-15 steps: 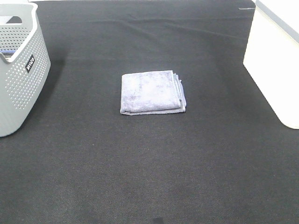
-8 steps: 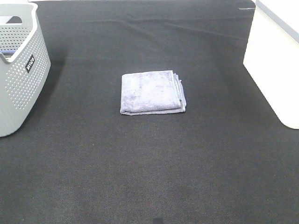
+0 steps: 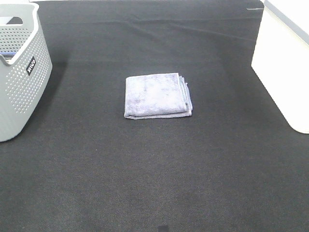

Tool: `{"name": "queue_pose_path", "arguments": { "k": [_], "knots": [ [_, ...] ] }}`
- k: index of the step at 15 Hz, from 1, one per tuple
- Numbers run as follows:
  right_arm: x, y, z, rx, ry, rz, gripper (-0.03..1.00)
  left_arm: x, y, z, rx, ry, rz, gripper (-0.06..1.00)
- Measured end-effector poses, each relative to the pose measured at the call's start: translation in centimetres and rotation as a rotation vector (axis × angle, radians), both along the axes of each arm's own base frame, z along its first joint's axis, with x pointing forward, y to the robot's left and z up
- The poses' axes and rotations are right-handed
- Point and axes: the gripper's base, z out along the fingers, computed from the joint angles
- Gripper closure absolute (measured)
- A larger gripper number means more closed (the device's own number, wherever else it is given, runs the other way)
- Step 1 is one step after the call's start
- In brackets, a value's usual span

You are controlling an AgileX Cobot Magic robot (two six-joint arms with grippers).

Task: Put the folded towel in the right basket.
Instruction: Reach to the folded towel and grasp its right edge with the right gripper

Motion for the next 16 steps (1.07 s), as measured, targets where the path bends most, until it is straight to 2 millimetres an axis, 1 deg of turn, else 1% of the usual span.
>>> {"name": "queue_pose_path", "arguments": {
  "k": [16],
  "knots": [
    [0.0,0.0,0.0,0.0,0.0,0.0,0.2,0.0,0.0,0.0,0.0,0.0,0.0,-0.03]
  ]
}}
